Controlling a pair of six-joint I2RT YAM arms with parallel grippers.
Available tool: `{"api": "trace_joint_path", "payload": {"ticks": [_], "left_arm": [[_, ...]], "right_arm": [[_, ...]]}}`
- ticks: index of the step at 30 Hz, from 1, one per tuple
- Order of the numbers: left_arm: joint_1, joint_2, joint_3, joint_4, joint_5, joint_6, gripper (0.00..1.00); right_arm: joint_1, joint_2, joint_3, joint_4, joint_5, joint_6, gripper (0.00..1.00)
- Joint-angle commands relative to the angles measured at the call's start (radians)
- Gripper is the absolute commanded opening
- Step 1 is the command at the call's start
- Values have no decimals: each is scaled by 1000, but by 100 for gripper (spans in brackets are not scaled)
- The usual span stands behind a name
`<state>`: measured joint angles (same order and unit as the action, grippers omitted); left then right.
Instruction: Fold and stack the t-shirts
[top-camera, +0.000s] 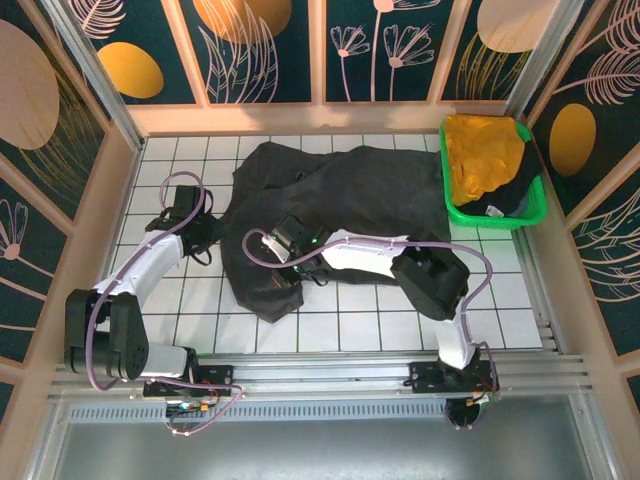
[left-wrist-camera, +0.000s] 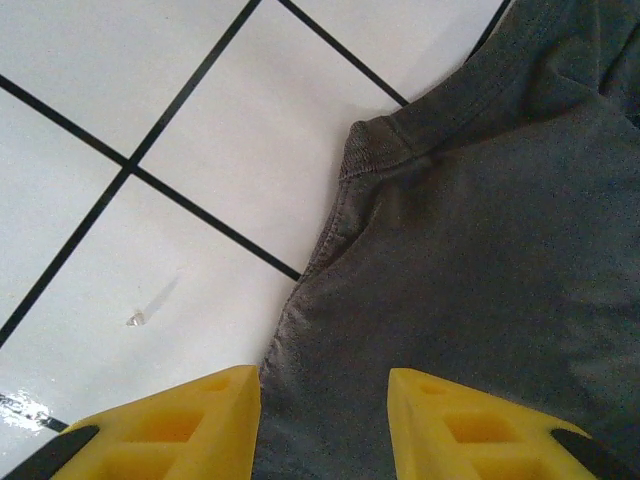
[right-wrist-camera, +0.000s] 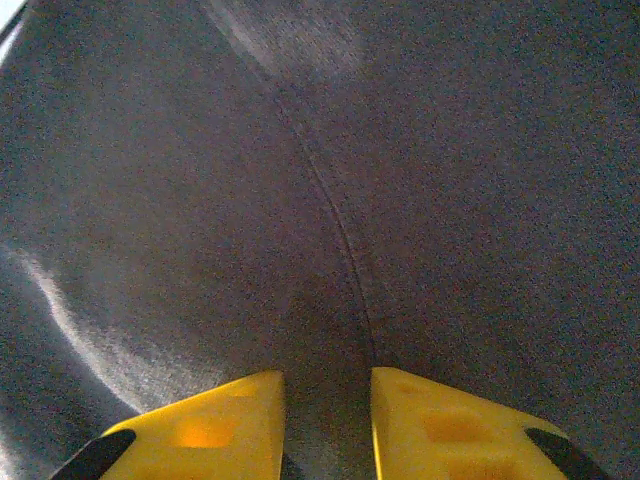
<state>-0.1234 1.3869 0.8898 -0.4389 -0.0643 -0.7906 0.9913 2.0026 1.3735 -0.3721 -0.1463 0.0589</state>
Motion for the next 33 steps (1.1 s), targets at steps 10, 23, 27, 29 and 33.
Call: {"api": "trace_joint_path", "payload": {"ticks": [10,23,27,29,33], "left_arm": [[5,-45,-22,-19,-15,4,38],[5,-52,-70,2,9,4,36],[5,-38,-92,34,51,4,34],[5,-19,-104,56,97,8,31],[4,28,-138,116,229,7,28]], "right_arm": [[-2,-22,6,-18,61,27,0],[-130,-262,-144,41,-2,139,0],[-156,-279,-190,42,-26,147,0],[-172,-277,-208,45,-42,160,0],[-222,-248,-224,42,-85,186,0]]}}
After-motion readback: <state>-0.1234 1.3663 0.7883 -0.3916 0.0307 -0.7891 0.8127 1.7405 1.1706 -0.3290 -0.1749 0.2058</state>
